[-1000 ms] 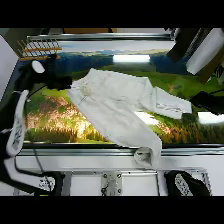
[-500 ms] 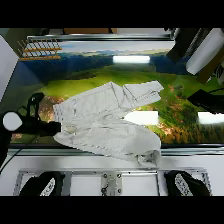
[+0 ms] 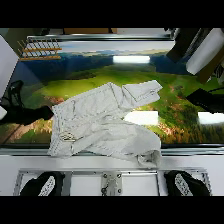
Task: Fold the clothes and pants, and hang the long-sleeved shirts on hangers.
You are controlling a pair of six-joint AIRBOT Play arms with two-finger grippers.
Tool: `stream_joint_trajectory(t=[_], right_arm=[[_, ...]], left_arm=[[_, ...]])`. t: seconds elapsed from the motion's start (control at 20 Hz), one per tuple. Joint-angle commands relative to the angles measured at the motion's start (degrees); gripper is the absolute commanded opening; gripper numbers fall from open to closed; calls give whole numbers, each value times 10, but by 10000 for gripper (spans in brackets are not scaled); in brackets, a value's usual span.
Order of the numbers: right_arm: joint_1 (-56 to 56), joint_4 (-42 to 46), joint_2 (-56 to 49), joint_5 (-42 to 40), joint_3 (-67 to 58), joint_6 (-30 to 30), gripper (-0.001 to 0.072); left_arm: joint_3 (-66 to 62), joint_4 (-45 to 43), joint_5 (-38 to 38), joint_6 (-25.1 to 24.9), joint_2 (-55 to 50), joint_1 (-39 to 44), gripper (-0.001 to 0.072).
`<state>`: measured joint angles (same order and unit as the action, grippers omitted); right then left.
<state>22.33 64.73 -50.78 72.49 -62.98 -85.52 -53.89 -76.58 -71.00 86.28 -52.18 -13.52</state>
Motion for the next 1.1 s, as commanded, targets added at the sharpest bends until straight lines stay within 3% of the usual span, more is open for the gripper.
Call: stream_joint_trajectory(t=[0.0, 0.2, 0.35, 0.45, 0.75, 1.05], right_arm=[[0, -1, 0, 0, 0, 2, 579], [0, -1, 0, 0, 0, 2, 579], [0, -1, 0, 0, 0, 2, 579], [0, -1, 0, 0, 0, 2, 579], [0, -1, 0, 16, 0, -3, 579], [0, -1, 0, 34, 0, -2, 579]], left_arm=[[-87, 115, 35, -127, -168, -126, 666], [-198, 192, -6, -235, -377, -174, 665], [-277, 191, -35, -334, -477, -152, 665], [-323, 191, -31, -373, -518, -129, 665], [-406, 100, -44, -377, -595, -63, 665], [-392, 101, -119, -376, -608, -58, 665]])
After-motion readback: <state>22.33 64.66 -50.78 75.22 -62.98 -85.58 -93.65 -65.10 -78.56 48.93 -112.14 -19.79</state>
